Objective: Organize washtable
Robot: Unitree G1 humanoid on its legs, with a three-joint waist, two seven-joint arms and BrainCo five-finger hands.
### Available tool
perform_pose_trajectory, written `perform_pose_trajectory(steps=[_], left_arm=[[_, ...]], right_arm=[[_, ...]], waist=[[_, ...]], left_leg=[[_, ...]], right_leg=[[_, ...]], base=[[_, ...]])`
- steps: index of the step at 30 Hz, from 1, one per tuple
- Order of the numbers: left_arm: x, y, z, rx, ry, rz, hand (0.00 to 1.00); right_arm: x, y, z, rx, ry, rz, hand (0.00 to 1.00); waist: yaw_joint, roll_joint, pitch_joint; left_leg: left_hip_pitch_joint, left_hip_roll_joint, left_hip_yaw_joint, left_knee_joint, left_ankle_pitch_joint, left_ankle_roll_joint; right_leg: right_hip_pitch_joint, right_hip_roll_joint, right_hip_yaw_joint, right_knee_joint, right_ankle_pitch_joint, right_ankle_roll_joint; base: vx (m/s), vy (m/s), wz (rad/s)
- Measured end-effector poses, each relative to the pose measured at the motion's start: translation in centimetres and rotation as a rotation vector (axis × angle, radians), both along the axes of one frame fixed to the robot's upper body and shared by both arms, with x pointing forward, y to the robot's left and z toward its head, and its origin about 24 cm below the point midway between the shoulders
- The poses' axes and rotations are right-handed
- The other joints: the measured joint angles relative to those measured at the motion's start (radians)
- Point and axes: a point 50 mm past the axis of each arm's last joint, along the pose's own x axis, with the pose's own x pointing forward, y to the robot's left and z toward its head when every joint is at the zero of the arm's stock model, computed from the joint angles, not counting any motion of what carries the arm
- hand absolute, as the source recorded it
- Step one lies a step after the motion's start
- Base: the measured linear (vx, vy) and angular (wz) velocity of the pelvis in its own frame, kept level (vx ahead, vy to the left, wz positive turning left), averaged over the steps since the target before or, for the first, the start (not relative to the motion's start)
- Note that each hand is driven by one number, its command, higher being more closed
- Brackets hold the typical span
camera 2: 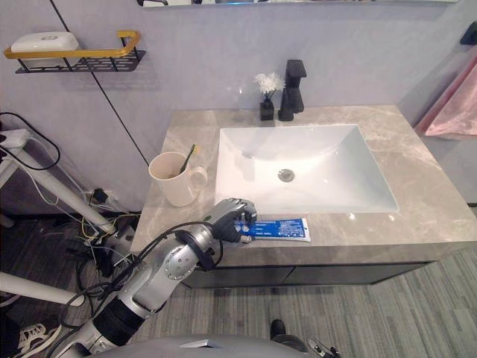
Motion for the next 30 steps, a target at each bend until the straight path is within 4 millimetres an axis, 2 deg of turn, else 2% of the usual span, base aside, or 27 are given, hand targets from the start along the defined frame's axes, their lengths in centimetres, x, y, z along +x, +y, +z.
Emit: perform_pose_trajectory(steps=[30], left_arm=[[0.18, -0.01, -0.8, 0.022, -0.008, 0.006, 1.0]], right_arm=[[0.18, 0.14, -0.01, -0.003, 0.003, 0.036, 0.0]], waist=[[-0.002, -0.007, -0.002]], left_leg=[[0.001, 0.0, 0.001, 0.0, 0.0, 0.0]], right_leg=[[0.0, 0.0, 0.0, 0.0, 0.0, 0.0]], base=[[0.0, 0.0, 0.0]])
